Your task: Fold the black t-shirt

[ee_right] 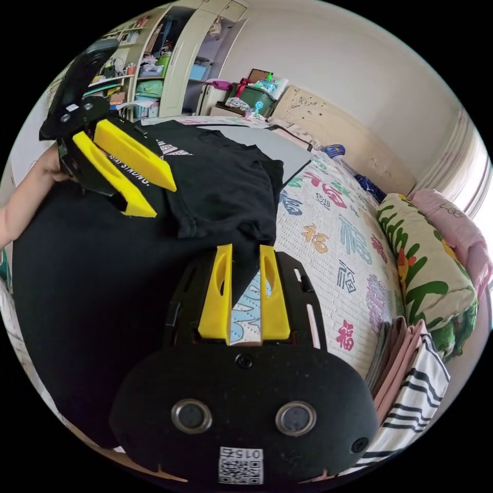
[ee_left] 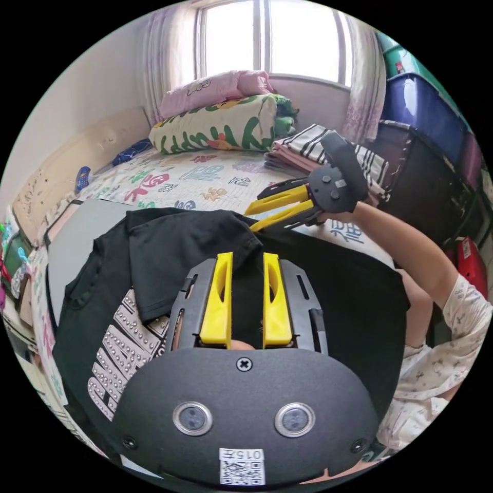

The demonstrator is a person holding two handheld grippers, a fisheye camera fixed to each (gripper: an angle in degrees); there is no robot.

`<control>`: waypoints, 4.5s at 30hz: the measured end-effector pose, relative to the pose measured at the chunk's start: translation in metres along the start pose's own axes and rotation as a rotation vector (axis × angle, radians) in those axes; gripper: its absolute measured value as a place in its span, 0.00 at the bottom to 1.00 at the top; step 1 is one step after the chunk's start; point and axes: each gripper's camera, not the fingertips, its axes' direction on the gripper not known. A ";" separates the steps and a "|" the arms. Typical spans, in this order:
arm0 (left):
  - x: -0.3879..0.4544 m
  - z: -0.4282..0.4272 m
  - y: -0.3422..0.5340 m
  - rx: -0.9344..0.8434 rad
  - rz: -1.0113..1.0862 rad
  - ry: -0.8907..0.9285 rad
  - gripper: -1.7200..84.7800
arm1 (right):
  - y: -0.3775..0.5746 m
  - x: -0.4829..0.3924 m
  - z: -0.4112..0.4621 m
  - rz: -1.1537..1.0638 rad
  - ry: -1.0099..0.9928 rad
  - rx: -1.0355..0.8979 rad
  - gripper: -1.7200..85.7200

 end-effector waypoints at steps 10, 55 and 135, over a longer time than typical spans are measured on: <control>0.091 0.058 0.061 0.035 0.105 -0.130 0.14 | 0.000 0.065 0.016 -0.015 -0.038 0.005 0.13; 0.058 -0.034 -0.326 0.089 0.037 -0.052 0.04 | 0.114 0.218 0.027 -0.040 0.010 0.234 0.08; 0.078 -0.352 -0.518 0.038 -0.051 0.004 0.02 | 0.016 -0.032 0.439 0.086 -0.337 -0.002 0.03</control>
